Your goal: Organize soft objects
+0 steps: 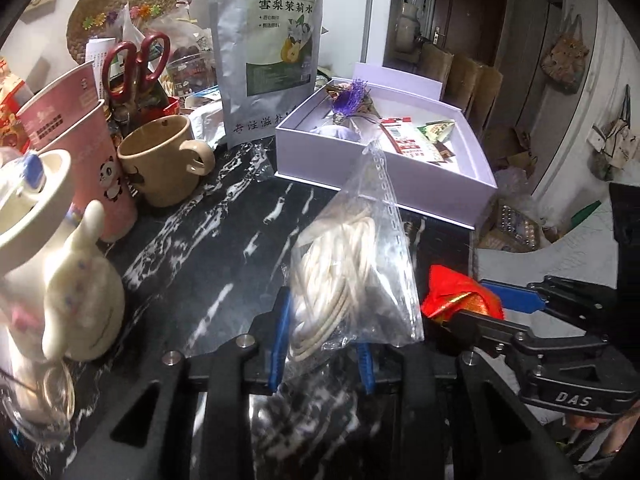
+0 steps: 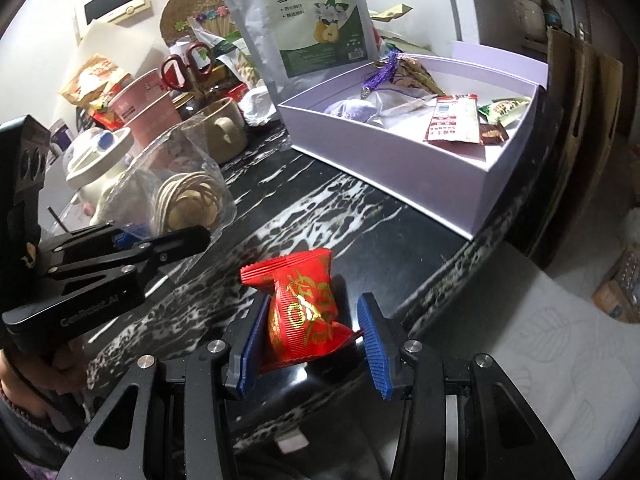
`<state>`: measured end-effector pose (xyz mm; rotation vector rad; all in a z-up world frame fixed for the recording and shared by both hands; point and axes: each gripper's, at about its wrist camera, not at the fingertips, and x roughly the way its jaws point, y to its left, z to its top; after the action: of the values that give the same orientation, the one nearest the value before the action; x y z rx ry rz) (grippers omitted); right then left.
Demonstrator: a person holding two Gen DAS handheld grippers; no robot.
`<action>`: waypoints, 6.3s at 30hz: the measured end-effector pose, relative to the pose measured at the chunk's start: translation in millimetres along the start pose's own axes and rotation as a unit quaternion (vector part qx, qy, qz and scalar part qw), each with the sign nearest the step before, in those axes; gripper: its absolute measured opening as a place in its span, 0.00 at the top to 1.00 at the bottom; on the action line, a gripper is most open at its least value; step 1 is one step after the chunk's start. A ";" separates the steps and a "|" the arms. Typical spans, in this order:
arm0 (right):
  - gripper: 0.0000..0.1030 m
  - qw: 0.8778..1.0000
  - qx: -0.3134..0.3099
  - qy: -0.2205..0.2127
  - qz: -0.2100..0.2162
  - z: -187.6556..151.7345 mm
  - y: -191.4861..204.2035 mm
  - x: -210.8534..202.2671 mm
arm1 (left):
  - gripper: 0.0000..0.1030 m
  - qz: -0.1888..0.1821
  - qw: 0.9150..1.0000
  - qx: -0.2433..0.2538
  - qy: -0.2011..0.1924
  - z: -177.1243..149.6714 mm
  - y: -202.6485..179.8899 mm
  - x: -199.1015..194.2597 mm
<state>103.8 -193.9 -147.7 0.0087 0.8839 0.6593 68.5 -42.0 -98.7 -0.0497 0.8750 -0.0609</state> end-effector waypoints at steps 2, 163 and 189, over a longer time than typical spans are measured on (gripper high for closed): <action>0.57 1.000 0.003 -0.002 0.003 -4.0 1.4 -3.3 | 0.72 -0.007 1.000 -0.006 0.000 -3.3 -2.3 -5.2; 0.43 0.990 -0.012 -0.001 -0.143 176.0 -125.8 53.6 | 0.72 -0.001 0.998 0.066 0.009 190.2 -42.2 136.3; 0.28 0.966 -0.014 -0.132 -0.220 201.1 -69.8 -98.4 | 0.20 -0.005 0.990 0.085 -0.110 223.2 -69.0 7.2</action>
<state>240.8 -251.4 33.8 -0.1204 0.5899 0.2464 242.3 -107.1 43.4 0.0964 0.6473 -0.1365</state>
